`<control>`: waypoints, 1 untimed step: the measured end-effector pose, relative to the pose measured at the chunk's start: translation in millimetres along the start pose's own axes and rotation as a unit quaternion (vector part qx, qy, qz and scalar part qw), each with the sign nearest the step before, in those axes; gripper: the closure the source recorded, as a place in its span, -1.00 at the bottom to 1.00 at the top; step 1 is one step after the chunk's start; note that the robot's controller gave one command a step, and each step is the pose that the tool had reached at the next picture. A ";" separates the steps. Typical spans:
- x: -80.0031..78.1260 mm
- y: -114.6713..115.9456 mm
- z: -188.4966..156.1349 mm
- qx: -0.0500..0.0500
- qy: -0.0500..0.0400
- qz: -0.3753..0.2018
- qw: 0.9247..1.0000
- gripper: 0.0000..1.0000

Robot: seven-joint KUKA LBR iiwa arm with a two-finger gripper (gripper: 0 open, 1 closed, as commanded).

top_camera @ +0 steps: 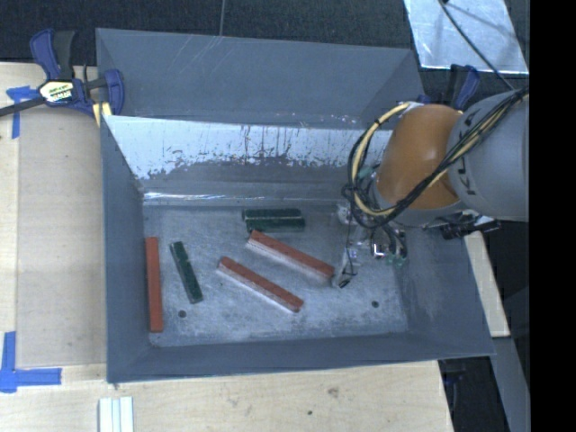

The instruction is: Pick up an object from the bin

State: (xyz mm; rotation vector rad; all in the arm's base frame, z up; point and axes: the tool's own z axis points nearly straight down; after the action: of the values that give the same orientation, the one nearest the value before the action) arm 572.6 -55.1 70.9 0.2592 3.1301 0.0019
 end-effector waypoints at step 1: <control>34.3 29.7 0.8 0.000 0.000 -0.014 1.000 -1.00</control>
Offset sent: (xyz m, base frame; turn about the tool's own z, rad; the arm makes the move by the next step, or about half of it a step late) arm -0.0286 0.0335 -0.0009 -0.0258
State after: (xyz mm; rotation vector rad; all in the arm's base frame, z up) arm 543.6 -20.1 70.1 0.2139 3.1341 0.0016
